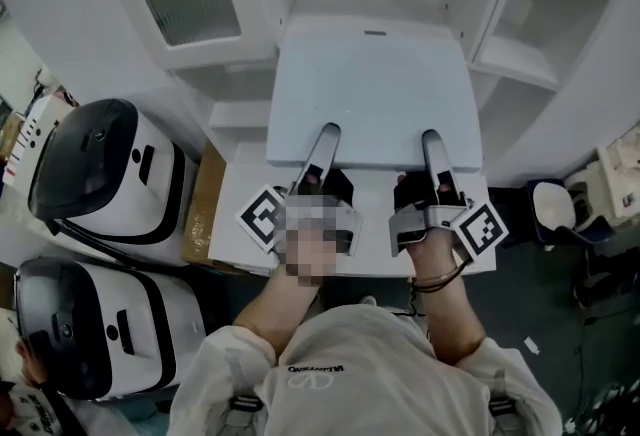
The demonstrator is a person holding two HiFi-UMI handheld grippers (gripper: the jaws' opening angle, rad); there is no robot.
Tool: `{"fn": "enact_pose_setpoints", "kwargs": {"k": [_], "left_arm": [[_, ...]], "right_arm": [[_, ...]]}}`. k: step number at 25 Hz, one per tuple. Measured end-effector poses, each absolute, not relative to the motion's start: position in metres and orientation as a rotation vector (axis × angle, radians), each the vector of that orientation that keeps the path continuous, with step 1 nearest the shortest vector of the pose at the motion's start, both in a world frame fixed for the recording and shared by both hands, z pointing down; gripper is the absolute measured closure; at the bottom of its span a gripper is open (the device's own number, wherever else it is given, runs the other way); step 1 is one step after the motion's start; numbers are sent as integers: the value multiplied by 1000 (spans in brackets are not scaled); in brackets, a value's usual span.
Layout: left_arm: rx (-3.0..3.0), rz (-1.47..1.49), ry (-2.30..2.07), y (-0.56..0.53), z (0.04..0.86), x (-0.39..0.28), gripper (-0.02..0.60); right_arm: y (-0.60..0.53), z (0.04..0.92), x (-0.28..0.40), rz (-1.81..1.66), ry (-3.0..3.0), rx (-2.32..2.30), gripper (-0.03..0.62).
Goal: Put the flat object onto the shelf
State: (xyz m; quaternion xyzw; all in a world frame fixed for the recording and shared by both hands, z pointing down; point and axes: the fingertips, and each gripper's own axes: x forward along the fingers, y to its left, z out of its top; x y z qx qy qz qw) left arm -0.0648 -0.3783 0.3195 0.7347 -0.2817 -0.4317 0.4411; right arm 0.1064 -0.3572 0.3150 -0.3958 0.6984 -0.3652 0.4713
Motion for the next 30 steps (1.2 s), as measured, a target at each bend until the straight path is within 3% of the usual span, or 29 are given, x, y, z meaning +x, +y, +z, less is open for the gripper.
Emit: {"fn": "enact_pose_setpoints", "kwargs": {"k": [30], "left_arm": [[1753, -1021, -870, -515, 288, -37, 272]], "right_arm": [[-502, 285, 138, -1058, 1610, -991, 266]]}}
